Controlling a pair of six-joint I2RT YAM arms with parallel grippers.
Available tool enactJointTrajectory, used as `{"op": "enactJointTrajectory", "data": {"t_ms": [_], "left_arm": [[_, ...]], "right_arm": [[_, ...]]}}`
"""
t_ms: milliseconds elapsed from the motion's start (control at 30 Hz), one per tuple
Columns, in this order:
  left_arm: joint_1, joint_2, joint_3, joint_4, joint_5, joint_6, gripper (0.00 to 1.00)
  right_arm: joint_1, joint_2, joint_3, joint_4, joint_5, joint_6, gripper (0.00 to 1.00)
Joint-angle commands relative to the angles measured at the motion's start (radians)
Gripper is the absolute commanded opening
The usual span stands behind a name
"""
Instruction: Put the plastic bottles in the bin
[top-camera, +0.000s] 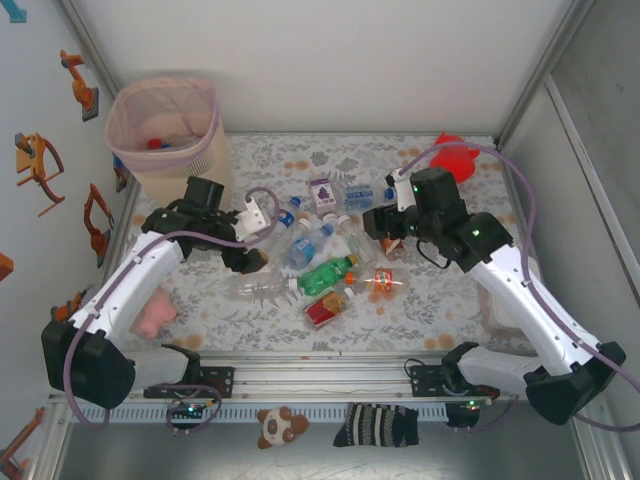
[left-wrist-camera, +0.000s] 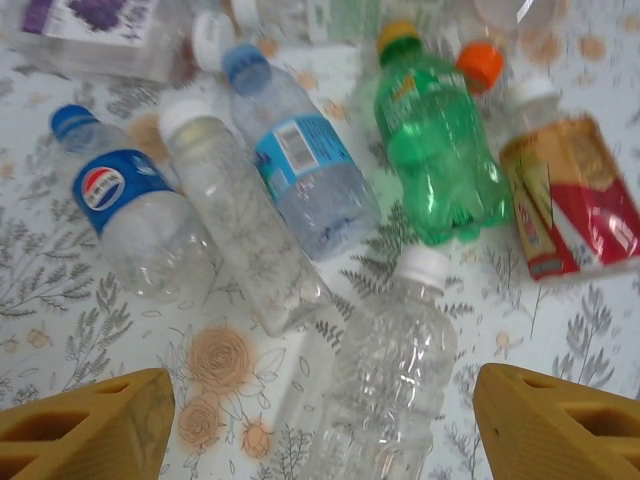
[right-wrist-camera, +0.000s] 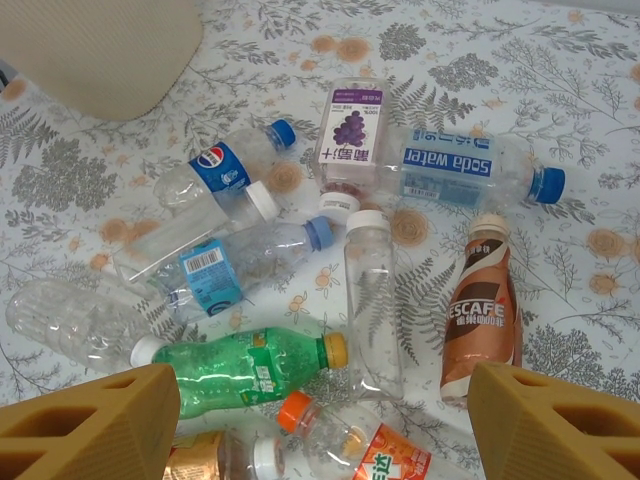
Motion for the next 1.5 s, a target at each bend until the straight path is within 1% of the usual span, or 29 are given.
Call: {"op": "enactJointTrajectory", "data": {"t_ms": [0,133,367,533,867,1033,1233,1467], "left_arm": [[-0.053,0.017,-0.042,-0.038,-0.092,0.120,0.81],[-0.104,0.043,-0.102,-0.023,-0.160,0.175,0.86],[-0.143,0.090,-0.148,0.013,-0.201,0.182,0.91],[-0.186,0.124,-0.204,0.068,-0.288,0.190,0.95],[-0.191,0.199,-0.229,0.102,-0.334,0.195,0.97],[-0.191,0.246,-0.217,0.103,-0.364,0.202,0.94],[-0.191,0.261,-0.217,0.106,-0.350,0.204,0.89],[-0.193,0.283,-0.213,0.106,-0.342,0.205,0.80]], "right_arm": [[-0.010,0.006,0.038,0.017,-0.006,-0.015,0.75],[-0.010,0.011,0.038,0.017,-0.008,-0.014,0.75],[-0.013,0.008,0.028,0.016,-0.012,-0.014,0.75],[-0.015,0.005,0.019,0.017,-0.009,-0.015,0.75],[-0.021,-0.001,-0.002,0.023,-0.011,-0.015,0.75],[-0.024,-0.002,-0.012,0.027,-0.012,-0.015,0.75],[-0.031,0.000,-0.017,0.028,-0.014,-0.022,0.75],[-0.036,0.004,-0.028,0.034,-0.018,-0.022,0.75]]}}
